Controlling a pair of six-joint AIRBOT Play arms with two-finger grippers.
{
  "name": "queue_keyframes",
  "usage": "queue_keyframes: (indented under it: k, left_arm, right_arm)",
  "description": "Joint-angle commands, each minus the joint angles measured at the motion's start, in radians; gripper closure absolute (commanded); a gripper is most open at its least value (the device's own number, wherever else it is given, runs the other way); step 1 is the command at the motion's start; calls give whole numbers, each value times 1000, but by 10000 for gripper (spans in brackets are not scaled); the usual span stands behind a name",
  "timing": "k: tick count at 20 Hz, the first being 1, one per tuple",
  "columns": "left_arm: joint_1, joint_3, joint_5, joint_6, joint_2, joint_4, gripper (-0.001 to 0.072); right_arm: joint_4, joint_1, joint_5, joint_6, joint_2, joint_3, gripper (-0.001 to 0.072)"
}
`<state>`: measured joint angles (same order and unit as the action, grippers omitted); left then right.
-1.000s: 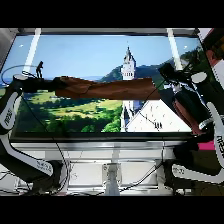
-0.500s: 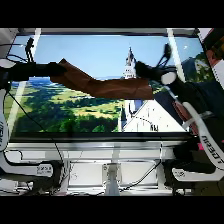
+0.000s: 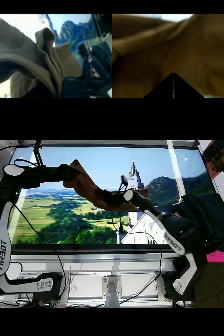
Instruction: Fold the clothes and pants, and hang the long-sleeved shirts on hangers.
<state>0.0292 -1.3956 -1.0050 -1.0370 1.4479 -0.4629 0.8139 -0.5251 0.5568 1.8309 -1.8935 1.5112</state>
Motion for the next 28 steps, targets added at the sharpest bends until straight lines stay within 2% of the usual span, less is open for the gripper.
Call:
queue_keyframes:
  k: [1,6,11,13,18,23,28]
  left_arm:
    - [-47,-1,89,-4,2,30,686]
    - [-126,-1,145,-19,40,30,686]
    - [-185,-1,239,-19,46,30,686]
    - [-211,-1,282,-19,49,29,685]
    - [-326,-1,417,-23,99,31,686]
    - [-506,-1,636,-21,139,68,686]
    - [-671,-3,894,-23,178,76,686]
  right_arm:
    - [-1,-46,108,58,-114,136,697]
    - [16,-53,90,61,-137,172,697]
    - [174,74,322,54,-69,181,696]
    - [270,149,407,1,-7,181,695]
    - [428,328,534,-47,160,181,695]
    - [459,458,534,-84,310,181,695]
    - [474,521,544,-100,378,181,695]
